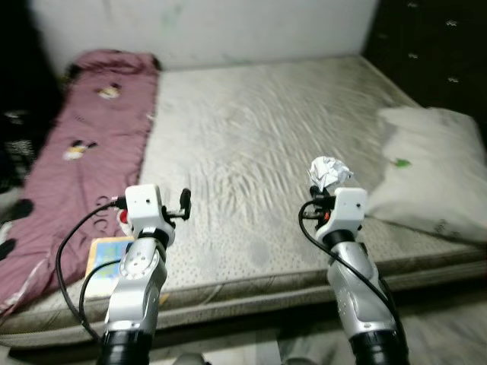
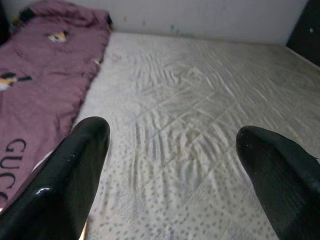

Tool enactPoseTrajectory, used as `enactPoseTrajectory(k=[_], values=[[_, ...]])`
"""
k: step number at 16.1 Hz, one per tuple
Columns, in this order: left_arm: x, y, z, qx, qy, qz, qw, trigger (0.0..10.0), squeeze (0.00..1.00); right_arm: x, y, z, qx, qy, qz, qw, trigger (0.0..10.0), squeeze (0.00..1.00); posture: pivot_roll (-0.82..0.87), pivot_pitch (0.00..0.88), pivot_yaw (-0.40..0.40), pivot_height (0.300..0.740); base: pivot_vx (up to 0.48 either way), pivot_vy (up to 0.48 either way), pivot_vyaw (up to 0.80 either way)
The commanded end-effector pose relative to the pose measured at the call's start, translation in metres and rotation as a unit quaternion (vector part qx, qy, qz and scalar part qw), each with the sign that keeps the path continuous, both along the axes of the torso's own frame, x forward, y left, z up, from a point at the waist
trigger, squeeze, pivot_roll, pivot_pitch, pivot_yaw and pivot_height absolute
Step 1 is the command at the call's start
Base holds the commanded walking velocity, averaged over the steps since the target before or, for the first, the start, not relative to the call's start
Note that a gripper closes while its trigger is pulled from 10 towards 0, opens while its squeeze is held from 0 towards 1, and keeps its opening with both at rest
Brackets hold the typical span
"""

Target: Clean up the room

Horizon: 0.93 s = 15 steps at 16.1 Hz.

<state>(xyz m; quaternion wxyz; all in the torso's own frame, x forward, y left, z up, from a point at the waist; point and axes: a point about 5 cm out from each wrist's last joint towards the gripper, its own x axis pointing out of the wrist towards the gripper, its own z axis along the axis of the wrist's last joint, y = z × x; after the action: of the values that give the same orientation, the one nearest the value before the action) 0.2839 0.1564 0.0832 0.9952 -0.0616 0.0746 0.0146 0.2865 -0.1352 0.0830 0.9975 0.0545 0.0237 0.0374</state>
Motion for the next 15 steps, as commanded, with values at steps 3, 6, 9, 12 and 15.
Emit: enactPoseTrajectory(k=[3, 6, 9, 12, 15], values=[[0.0005, 0.0061, 0.0022, 0.001, -0.002, 0.007, 1.0, 10.0, 0.0, 0.0019, 0.0066, 0.0029, 0.002, -0.003, 0.012, 1.0, 10.0, 0.0, 0.0, 0.0, 0.042, 0.74, 0.0, 0.394, -0.38], [0.0003, 0.0064, 0.0021, 0.001, -0.001, 0.008, 1.0, 10.0, 0.0, 0.0018, 0.0066, 0.0028, 0.003, -0.001, 0.012, 1.0, 10.0, 0.0, 0.0, 0.0, 0.044, 0.74, 0.0, 0.394, 0.0], [0.0006, 0.0069, 0.0023, 0.002, -0.001, 0.008, 1.0, 10.0, 0.0, 0.0019, 0.0071, 0.0033, 0.004, -0.002, 0.012, 1.0, 10.0, 0.0, 0.0, 0.0, 0.044, 0.74, 0.0, 0.394, 0.0], [0.0007, 0.0068, 0.0024, 0.002, -0.001, 0.008, 1.0, 10.0, 0.0, 0.0021, 0.0071, 0.0038, 0.004, -0.004, 0.013, 1.0, 10.0, 0.0, 0.0, 0.0, 0.044, 0.74, 0.0, 0.393, 0.0], [0.0014, 0.0072, 0.0026, 0.002, -0.001, 0.008, 1.0, 10.0, 0.0, 0.0019, 0.01, 0.0061, -0.002, -0.014, 0.024, 1.0, 10.0, 0.0, 0.0, 0.0, 0.044, 0.74, 0.0, 0.385, 0.14]])
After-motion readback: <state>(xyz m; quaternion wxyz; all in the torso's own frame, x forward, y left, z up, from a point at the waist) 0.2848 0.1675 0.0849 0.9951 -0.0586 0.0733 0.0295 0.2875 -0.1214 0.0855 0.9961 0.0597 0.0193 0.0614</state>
